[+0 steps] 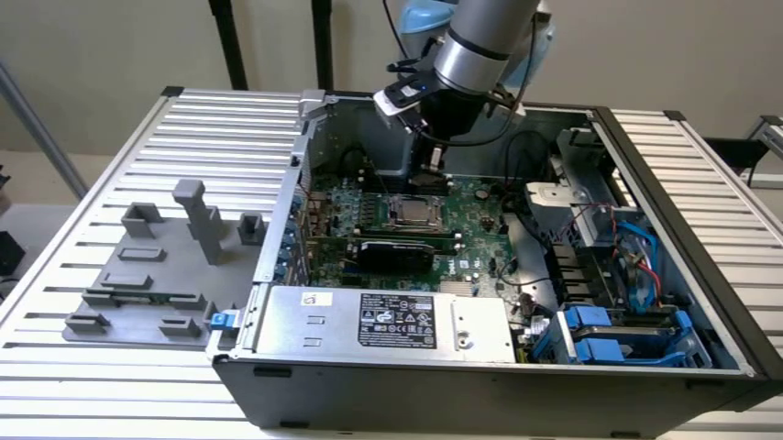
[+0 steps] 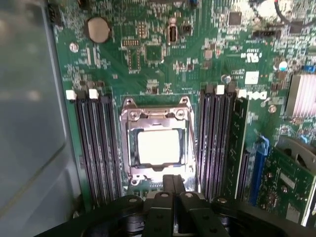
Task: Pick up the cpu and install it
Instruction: 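Close the cpu cover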
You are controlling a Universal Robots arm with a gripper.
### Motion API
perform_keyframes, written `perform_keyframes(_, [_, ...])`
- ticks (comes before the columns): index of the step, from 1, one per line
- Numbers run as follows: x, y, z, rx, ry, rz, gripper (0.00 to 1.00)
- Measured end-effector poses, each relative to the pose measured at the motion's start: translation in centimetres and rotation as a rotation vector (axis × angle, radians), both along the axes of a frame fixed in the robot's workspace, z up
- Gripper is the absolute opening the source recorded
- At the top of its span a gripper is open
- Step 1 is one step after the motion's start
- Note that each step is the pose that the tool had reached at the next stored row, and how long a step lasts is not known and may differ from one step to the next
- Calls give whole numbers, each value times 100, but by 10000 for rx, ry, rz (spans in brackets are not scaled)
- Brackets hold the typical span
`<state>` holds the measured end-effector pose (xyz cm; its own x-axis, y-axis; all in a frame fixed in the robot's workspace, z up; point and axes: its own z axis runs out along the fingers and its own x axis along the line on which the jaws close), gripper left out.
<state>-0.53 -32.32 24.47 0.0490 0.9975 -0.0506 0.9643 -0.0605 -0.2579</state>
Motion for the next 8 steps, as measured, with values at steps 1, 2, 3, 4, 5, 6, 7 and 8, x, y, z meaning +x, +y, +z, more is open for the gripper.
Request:
perform_keyframes(1, [-26, 0, -12, 2, 10, 0, 11])
perform_keyframes(2, [-46, 0, -29, 2, 14, 1, 11])
perform_keyframes(3, [-60, 0, -48, 2, 15, 1, 11])
perform_keyframes(4, [-72, 0, -66, 2, 15, 0, 11])
perform_keyframes(5, [-82, 0, -84, 1, 15, 0, 11])
perform_keyframes(6, [-94, 0, -103, 1, 15, 0, 11])
perform_keyframes(7, [-103, 1, -121, 1, 15, -1, 11])
perform_keyframes(8, [-111, 0, -139, 2, 14, -2, 11])
